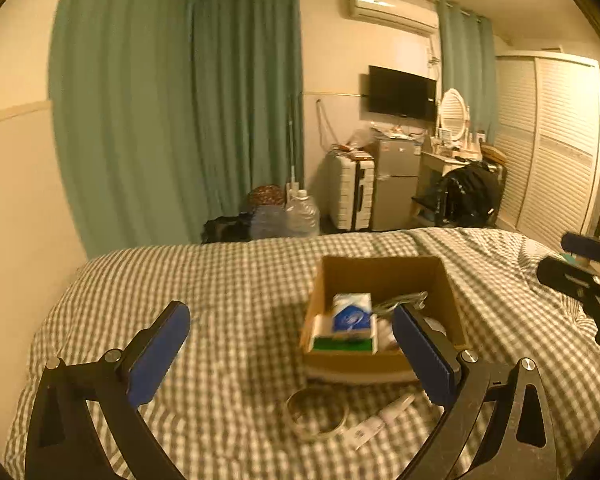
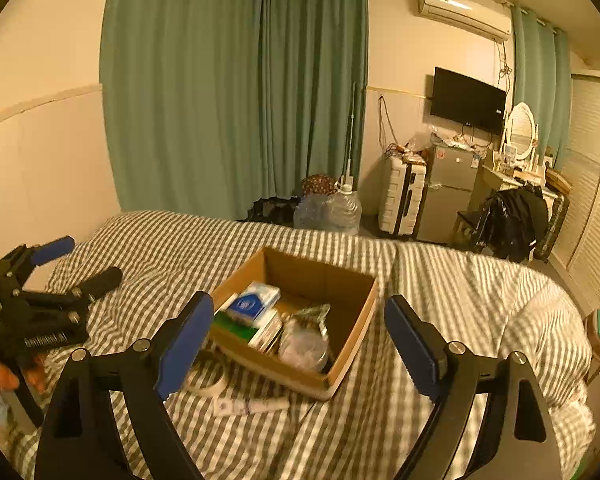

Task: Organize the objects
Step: 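Grasp the tape roll with left tool while right grasps the white tube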

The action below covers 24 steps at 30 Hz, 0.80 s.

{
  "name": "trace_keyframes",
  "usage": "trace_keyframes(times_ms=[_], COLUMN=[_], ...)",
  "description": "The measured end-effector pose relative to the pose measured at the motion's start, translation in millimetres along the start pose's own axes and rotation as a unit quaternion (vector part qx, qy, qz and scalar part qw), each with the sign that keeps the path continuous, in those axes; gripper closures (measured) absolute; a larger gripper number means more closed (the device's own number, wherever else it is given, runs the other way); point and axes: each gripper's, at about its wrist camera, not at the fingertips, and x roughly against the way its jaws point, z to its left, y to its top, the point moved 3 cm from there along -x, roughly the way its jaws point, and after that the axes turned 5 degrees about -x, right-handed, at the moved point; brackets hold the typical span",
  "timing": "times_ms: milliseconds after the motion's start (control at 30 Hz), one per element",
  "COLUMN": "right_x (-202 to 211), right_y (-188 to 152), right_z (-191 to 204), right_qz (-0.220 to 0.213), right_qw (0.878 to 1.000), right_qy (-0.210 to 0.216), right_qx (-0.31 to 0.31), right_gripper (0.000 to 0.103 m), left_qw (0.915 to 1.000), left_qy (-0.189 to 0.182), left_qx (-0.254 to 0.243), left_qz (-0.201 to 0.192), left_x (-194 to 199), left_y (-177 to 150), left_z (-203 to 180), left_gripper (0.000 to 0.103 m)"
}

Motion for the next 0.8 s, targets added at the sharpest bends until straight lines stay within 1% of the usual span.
trace_keyframes(times_ms=[100,200,333,367,433,500,600,700,800], right_x=[-6.0,-22.7,-56.3,-63.1,-76.6,-87.8,-103.2,-117.5,-134.6], right_y=[-23.3,-51.0,-96.0,-102.5,-119.5,-128.2,-136.0,-141.9,-145.4], right_z=[8.6,14.2,23.0,22.7,20.6,19.3,14.8,8.1,0.8], right_qz=[0.016,0.041,0.092,0.101,0.121,0.136,0.15,0.163,0.179], right_qw=[1.0,0.999,0.995,0.995,0.992,0.989,0.987,0.984,0.979], right_qy=[-0.002,-0.001,-0.017,-0.021,-0.03,-0.04,-0.053,-0.06,-0.069], right_qx=[-0.001,-0.004,-0.013,-0.017,-0.027,-0.028,-0.029,-0.045,-0.063], right_gripper=[0.016,0.016,0.016,0.016,0.016,0.016,0.016,0.016,0.016], left_qw=[0.9999,0.9993,0.9981,0.9978,0.997,0.9961,0.9943,0.9929,0.9908], left_qy=[0.017,0.036,0.046,0.047,0.04,0.027,0.01,-0.004,-0.021], left_qx=[0.003,0.009,0.026,0.029,0.033,0.028,0.0,-0.03,-0.04], left_qz=[0.0,0.008,0.03,0.036,0.058,0.079,0.106,0.115,0.127], left_x=[5.9,4.6,-14.1,-21.0,-40.9,-60.4,-88.9,-108.1,-125.6], left_y=[-18.4,-44.1,-86.4,-97.2,-120.2,-137.5,-159.1,-175.0,-186.0], left_z=[14.4,25.5,31.1,30.2,22.6,10.6,-12.5,-31.3,-42.2], left_gripper=[0.0,0.0,0.0,0.0,0.0,0.0,0.0,0.0,0.0])
